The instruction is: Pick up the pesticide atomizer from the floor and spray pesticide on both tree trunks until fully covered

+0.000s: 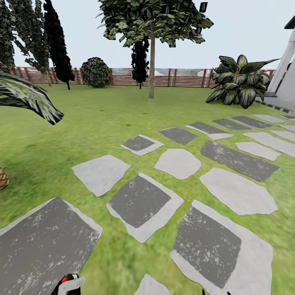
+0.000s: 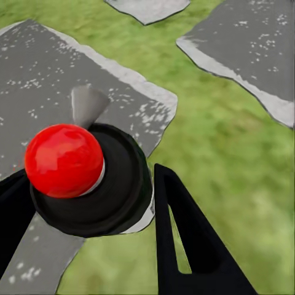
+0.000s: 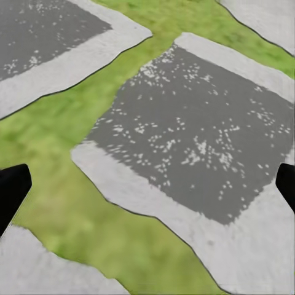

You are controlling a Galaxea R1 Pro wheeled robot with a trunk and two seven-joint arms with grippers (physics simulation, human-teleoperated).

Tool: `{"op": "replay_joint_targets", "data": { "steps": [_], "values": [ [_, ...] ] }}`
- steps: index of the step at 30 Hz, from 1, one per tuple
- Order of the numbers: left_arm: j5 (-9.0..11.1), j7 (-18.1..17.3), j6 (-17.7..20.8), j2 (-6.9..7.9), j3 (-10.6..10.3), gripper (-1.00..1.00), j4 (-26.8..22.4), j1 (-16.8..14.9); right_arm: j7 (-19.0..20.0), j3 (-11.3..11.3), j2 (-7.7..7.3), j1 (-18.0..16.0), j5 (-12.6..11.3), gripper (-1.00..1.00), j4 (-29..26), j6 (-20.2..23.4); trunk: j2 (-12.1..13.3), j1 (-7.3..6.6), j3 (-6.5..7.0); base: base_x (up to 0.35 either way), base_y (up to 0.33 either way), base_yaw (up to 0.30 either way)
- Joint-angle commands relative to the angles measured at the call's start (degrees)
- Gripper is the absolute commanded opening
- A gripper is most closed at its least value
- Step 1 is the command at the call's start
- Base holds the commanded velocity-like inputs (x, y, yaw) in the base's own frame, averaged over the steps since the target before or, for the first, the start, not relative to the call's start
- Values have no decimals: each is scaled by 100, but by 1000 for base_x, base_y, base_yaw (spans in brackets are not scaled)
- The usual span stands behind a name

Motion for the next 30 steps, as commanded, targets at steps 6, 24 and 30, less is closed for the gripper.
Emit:
{"op": "replay_joint_targets", "data": {
  "steps": [6,24,30],
  "values": [
    [-11,20,-16,-3,0,-100,44,-4,-16,-7,2,-5,27,100,4,-15,-2,3,-5,339,0,0],
    [-10,21,-16,-3,0,-100,60,-4,-16,-8,2,-3,29,100,4,-15,-2,3,-5,339,0,0],
    [-11,23,-16,-3,0,-100,58,-4,-16,-8,2,-4,29,100,4,-15,-2,3,-5,339,0,0]
  ]
}}
